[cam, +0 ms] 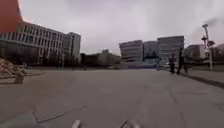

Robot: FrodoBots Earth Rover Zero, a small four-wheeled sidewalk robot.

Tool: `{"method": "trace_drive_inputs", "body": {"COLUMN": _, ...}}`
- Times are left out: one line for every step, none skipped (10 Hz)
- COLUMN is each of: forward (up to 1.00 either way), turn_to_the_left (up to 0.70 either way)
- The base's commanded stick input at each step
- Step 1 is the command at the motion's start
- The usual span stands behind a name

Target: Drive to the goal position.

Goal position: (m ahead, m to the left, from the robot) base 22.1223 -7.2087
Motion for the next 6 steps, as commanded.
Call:
{"method": "trace_drive_inputs", "body": {"forward": 0.70, "turn_to_the_left": -0.12}}
{"method": "trace_drive_inputs", "body": {"forward": 0.70, "turn_to_the_left": -0.35}}
{"method": "trace_drive_inputs", "body": {"forward": 0.70, "turn_to_the_left": -0.20}}
{"method": "trace_drive_inputs", "body": {"forward": 0.70, "turn_to_the_left": 0.00}}
{"method": "trace_drive_inputs", "body": {"forward": 0.70, "turn_to_the_left": 0.00}}
{"method": "trace_drive_inputs", "body": {"forward": 0.70, "turn_to_the_left": 0.00}}
